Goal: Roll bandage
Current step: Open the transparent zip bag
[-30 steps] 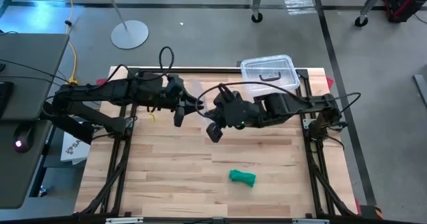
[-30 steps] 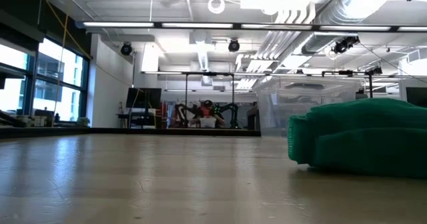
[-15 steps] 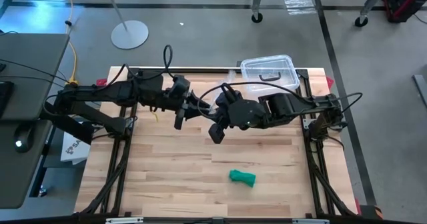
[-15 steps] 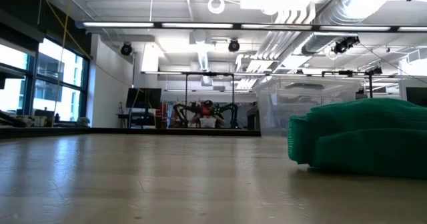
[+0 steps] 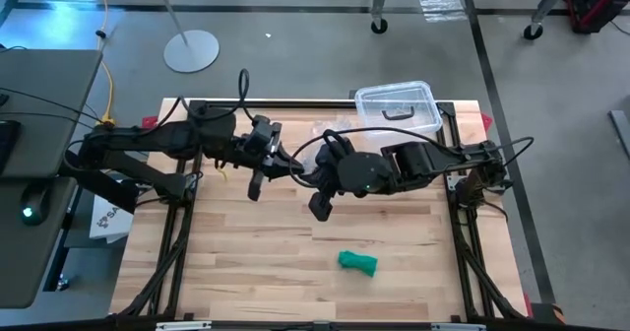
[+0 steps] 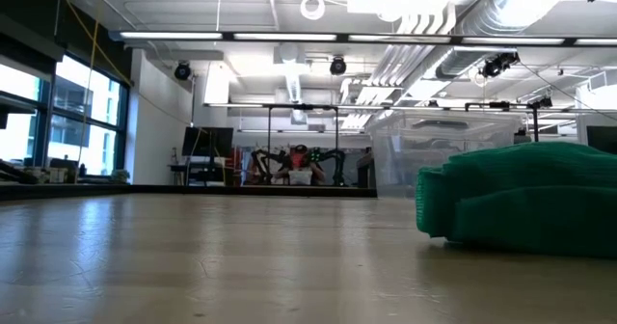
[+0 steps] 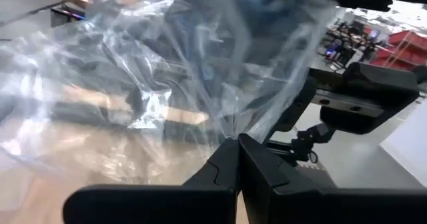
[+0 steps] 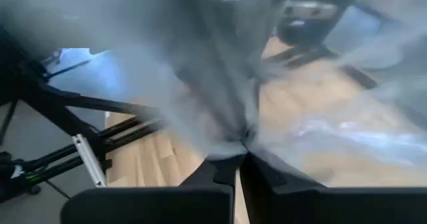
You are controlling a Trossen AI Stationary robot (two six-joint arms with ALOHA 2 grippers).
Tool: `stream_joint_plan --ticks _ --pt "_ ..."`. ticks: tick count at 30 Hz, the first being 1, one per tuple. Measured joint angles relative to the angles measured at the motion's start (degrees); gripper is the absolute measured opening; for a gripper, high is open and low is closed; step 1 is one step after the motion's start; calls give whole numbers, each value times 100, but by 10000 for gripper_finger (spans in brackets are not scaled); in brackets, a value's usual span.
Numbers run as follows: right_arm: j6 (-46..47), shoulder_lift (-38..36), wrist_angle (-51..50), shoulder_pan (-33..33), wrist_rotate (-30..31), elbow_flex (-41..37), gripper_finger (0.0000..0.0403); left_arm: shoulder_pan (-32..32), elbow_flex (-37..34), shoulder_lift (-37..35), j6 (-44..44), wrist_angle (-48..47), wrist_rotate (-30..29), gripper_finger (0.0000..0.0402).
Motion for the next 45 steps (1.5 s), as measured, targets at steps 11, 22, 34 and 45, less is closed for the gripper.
stream_joint_plan --ticks 11,22,34,45 --pt "439 -16 -28 71 -551 -2 62 96 -4 -342 141 -618 -431 0" --pt "592 -339 -590 61 -178 -2 130 87 -4 -401 52 -536 -226 0" --pt "-792 -234 670 27 70 -2 54 87 -4 -405 -181 -370 -105 0" --pt "-1068 -208 724 -48 217 -2 4 87 -4 -405 -328 -43 -7 0"
